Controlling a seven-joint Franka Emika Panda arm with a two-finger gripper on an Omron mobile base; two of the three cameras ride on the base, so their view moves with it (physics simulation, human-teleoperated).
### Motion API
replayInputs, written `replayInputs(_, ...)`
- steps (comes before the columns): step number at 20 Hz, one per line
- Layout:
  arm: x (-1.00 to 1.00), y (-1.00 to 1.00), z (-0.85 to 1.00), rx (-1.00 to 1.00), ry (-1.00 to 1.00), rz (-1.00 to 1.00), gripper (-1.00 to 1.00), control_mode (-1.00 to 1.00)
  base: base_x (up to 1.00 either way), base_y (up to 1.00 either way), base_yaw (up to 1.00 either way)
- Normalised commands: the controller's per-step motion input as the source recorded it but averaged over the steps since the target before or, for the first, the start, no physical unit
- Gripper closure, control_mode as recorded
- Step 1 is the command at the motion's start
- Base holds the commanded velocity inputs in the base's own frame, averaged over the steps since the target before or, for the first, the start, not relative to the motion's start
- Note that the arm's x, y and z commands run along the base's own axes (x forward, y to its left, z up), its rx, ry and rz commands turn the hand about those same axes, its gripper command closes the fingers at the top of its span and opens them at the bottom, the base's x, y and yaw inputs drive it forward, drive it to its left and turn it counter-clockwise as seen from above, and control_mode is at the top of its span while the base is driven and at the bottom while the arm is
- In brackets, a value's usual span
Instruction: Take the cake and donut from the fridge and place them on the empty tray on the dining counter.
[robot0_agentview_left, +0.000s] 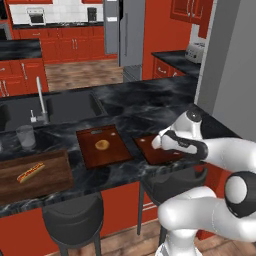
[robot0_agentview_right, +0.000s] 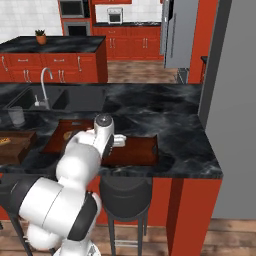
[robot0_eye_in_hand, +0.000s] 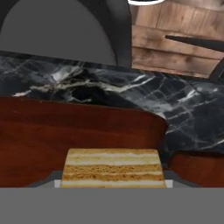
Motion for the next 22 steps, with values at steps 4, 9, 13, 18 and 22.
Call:
replayInputs(4, 0.41, 0.00, -0.28, 0.00, 0.00, 0.00, 1.00, -1.00, 0.00, 0.00, 0.00)
replayInputs(9, 0.41, 0.00, -0.33, 0.00, 0.00, 0.00, 1.00, -1.00, 0.00, 0.00, 0.00)
replayInputs(13, 0.29, 0.00, -0.32, 0.00, 0.00, 0.00, 1.00, -1.00, 0.00, 0.00, 0.00)
replayInputs(18, 0.17, 0.00, -0.32, 0.00, 0.00, 0.01, 1.00, -1.00, 0.00, 0.00, 0.00)
replayInputs(22, 0.11, 0.00, -0.27, 0.00, 0.00, 0.01, 1.00, -1.00, 0.00, 0.00, 0.00)
